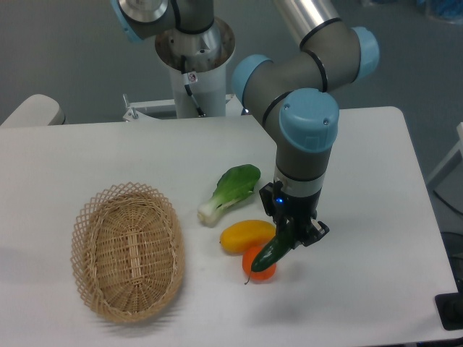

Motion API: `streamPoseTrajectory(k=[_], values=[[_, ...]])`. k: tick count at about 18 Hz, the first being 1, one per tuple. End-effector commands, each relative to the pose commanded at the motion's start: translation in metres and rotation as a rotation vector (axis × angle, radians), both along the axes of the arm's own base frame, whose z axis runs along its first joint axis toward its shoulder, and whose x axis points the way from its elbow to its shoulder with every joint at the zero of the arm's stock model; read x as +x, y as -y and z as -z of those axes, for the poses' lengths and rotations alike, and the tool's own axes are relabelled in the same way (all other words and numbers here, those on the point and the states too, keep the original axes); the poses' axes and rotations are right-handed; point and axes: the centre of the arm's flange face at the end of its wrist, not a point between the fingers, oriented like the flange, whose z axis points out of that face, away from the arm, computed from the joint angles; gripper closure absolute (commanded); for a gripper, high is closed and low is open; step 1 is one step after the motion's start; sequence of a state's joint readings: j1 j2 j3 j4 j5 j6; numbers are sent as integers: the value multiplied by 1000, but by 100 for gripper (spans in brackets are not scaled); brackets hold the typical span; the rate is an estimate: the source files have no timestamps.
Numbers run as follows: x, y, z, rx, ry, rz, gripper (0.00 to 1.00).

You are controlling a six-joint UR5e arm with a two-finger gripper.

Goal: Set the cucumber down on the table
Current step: 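Hold the green cucumber in the gripper above the orange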

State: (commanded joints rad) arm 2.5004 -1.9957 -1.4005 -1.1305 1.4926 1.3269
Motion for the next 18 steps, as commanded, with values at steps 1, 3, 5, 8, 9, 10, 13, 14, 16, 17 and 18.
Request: streamPoseTrajectory(k=[1,3,5,8,9,10,13,14,16,17,18], values=[[0,-1,-2,3,-4,3,72],[-1,-1,-3,5,-4,2,72],[-1,-1,-3,2,-3,1,72],[-1,1,0,-3,-2,1,72],[-1,1,0,-3,-2,1,72],[-1,1,1,-3,-3,2,72],[-3,3,4,-12,-2,20,72],[-3,5,6,-16,-1,32,72],[-15,15,9,-26,-9,84,72],[-25,25,10,-31,-13,97,72],[-34,32,12,-35,-16,111,72]])
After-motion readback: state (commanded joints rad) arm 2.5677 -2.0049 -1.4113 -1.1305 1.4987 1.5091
